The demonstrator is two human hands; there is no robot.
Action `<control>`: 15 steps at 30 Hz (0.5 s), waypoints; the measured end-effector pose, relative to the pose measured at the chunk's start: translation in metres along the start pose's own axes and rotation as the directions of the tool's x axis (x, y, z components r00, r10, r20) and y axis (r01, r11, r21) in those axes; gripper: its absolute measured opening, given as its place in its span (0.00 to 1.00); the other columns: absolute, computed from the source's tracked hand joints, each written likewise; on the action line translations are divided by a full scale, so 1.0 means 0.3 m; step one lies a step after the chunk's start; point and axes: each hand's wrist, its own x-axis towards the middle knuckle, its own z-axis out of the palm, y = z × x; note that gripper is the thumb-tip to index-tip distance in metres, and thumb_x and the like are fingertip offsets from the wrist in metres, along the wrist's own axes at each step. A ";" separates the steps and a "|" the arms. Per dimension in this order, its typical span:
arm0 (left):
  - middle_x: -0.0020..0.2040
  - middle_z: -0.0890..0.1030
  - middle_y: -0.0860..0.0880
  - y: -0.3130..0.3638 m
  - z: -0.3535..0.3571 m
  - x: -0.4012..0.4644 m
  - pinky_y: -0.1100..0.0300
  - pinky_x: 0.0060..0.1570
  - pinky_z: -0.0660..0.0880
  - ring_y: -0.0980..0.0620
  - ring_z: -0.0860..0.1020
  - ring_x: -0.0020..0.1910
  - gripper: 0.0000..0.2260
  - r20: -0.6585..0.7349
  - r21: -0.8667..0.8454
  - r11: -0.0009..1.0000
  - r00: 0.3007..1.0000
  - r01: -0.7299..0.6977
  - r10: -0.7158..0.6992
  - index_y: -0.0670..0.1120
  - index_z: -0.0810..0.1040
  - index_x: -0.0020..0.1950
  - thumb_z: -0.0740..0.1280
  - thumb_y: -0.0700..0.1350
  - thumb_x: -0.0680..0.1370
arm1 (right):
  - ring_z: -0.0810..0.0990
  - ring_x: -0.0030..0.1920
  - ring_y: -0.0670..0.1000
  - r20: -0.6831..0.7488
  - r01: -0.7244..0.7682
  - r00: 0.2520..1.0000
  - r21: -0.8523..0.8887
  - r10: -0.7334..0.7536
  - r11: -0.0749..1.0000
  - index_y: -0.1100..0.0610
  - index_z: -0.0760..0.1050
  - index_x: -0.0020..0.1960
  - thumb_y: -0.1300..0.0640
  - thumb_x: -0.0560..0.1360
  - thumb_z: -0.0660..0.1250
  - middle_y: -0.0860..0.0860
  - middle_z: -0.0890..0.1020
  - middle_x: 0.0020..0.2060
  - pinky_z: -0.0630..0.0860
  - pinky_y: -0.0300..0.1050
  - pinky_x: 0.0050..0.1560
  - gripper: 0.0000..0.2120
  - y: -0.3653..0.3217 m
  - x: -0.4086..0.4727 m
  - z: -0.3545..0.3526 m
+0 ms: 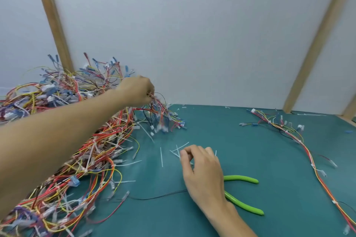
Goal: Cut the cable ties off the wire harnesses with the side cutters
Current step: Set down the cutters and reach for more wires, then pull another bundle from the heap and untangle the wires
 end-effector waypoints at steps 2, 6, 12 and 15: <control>0.53 0.81 0.50 0.010 0.033 -0.046 0.51 0.47 0.77 0.45 0.80 0.55 0.10 -0.007 -0.003 0.999 0.999 -0.046 0.046 0.53 0.84 0.54 0.68 0.47 0.75 | 0.72 0.45 0.44 0.006 -0.025 1.000 0.032 0.024 0.999 0.44 0.73 0.43 0.47 0.82 0.61 0.38 0.78 0.38 0.69 0.44 0.46 0.09 -0.018 0.001 -0.013; 0.54 0.80 0.51 -0.045 0.027 -0.117 0.50 0.51 0.77 0.46 0.79 0.56 0.10 0.020 -0.122 0.987 0.994 -0.103 0.107 0.53 0.84 0.57 0.69 0.46 0.77 | 0.75 0.55 0.48 0.075 0.062 0.995 -0.013 -0.061 0.998 0.48 0.76 0.58 0.51 0.79 0.66 0.40 0.82 0.52 0.72 0.48 0.50 0.08 -0.098 0.107 0.007; 0.52 0.84 0.51 -0.024 -0.040 -0.210 0.50 0.49 0.78 0.45 0.82 0.51 0.11 -0.143 -0.078 0.992 0.986 -0.100 0.088 0.50 0.83 0.56 0.65 0.46 0.77 | 0.74 0.65 0.60 0.238 0.149 0.962 -0.051 -0.133 0.987 0.51 0.67 0.73 0.54 0.78 0.66 0.52 0.80 0.63 0.70 0.54 0.58 0.24 -0.278 0.442 0.136; 0.61 0.81 0.49 -0.050 -0.049 -0.234 0.49 0.58 0.76 0.47 0.79 0.59 0.17 -0.125 -0.304 0.952 0.992 -0.043 0.004 0.47 0.77 0.64 0.66 0.44 0.75 | 0.79 0.57 0.62 0.166 0.075 0.984 -0.023 -0.070 0.997 0.50 0.77 0.64 0.51 0.81 0.63 0.54 0.84 0.54 0.68 0.50 0.44 0.13 -0.325 0.514 0.201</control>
